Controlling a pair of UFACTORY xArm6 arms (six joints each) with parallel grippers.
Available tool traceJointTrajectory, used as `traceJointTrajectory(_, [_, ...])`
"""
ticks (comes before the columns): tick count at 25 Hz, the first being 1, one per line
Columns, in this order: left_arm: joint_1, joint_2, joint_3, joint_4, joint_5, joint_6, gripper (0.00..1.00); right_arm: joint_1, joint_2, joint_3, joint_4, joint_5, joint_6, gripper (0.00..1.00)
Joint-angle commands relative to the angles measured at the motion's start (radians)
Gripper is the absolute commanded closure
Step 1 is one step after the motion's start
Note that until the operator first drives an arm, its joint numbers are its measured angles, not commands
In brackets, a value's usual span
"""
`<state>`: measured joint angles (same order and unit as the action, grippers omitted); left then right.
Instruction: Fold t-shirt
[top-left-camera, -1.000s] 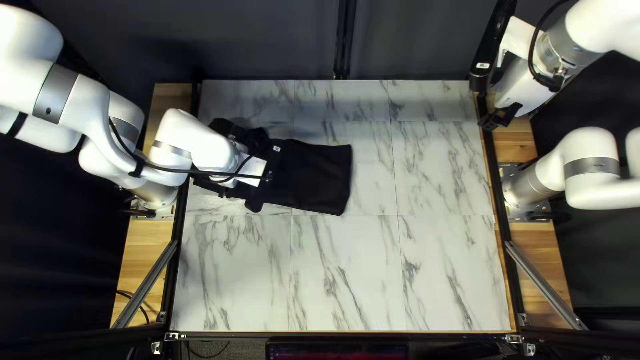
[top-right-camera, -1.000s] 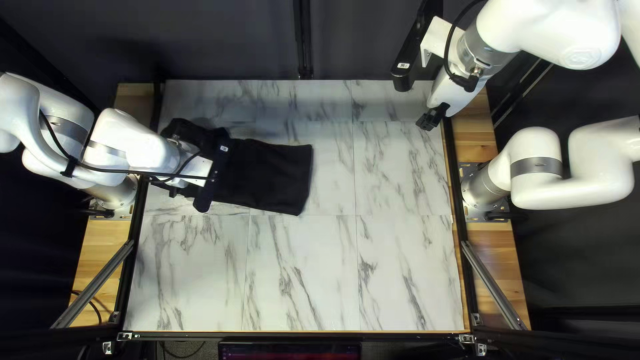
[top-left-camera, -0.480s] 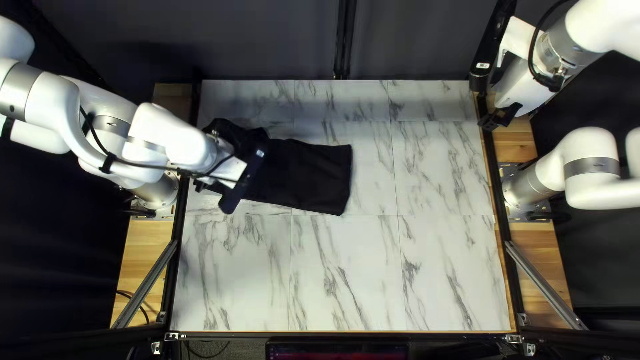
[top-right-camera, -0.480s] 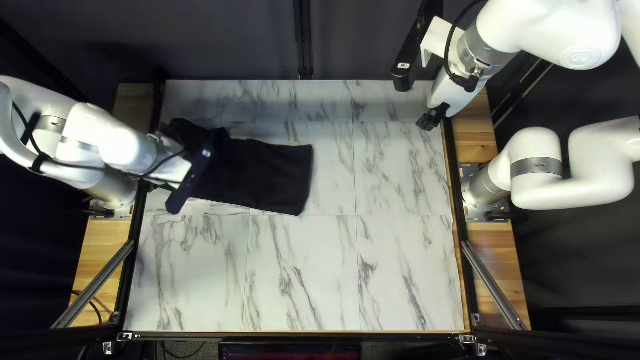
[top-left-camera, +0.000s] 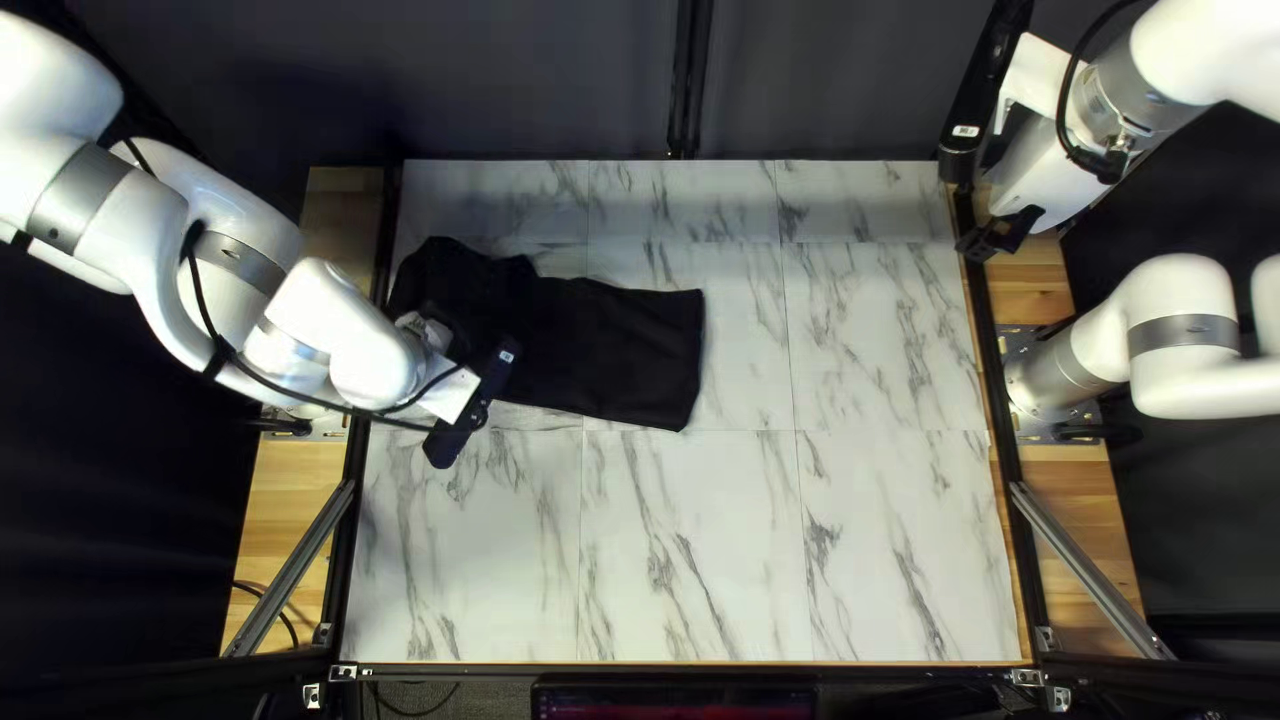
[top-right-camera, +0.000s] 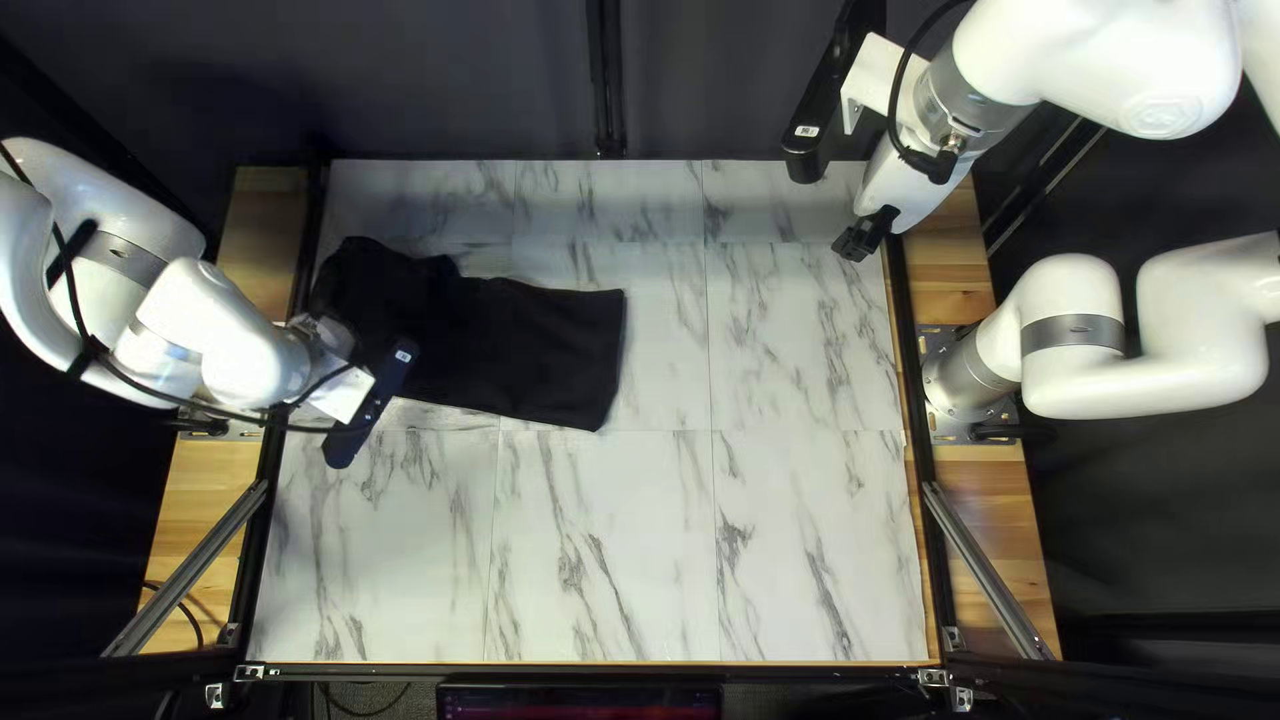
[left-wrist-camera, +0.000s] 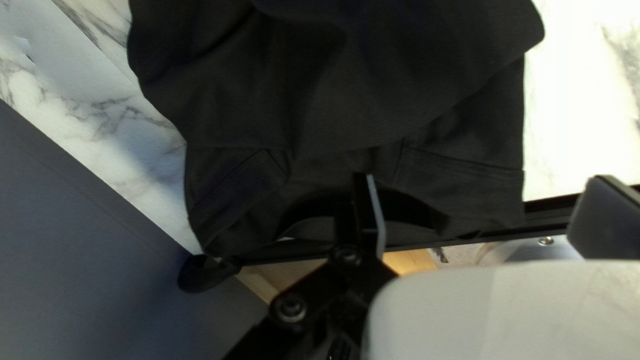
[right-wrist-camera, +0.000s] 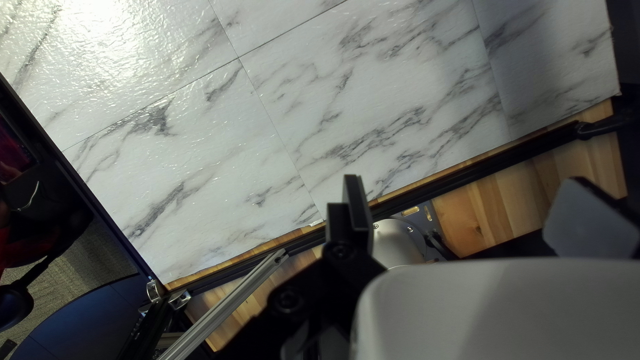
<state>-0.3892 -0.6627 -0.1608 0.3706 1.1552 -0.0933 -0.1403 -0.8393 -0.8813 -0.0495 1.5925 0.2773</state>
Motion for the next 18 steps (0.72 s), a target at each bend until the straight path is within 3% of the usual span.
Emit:
traceJointTrajectory(1, [-0.035,0.088,-0.010,0.015,-0.024,-0.070,0.00,0.000,0.000,0.000,0.000,0.000,0.000,0.00])
traceJointTrajectory(11, [-0.036,0.122,-0.013,0.028,-0.008,-0.084,0.00,0.000,0.000,0.000,0.000,0.000,0.000,0.00])
traceJointTrajectory(18, [-0.050,0.079,0.030,0.010,-0.010,-0.067,0.00,0.000,0.000,0.000,0.000,0.000,0.000,0.00])
